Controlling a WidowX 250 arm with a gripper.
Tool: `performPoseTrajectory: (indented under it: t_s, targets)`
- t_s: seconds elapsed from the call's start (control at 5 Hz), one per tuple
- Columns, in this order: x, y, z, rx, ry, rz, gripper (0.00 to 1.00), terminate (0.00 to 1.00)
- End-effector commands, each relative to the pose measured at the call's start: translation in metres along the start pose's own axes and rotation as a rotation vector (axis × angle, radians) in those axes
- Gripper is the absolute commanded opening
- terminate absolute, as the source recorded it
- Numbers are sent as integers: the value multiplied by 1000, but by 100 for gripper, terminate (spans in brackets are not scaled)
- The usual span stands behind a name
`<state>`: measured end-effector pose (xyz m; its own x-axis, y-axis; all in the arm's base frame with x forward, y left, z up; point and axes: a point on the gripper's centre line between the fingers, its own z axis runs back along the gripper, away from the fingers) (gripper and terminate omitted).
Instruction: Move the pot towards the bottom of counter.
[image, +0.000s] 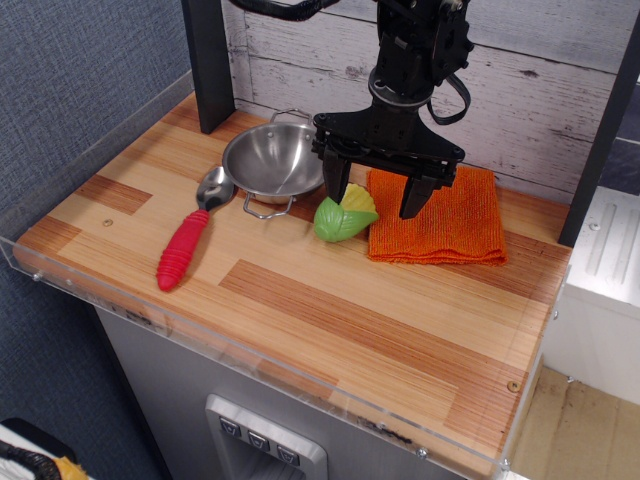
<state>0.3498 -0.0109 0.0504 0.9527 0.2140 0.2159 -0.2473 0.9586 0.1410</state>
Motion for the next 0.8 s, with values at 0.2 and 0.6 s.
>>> performPoseTrajectory:
  t_s: [0.2,0.6]
  targets:
    - [31,12,21,-77,38,214,100,0]
    - [58,23,60,-122,30,317,100,0]
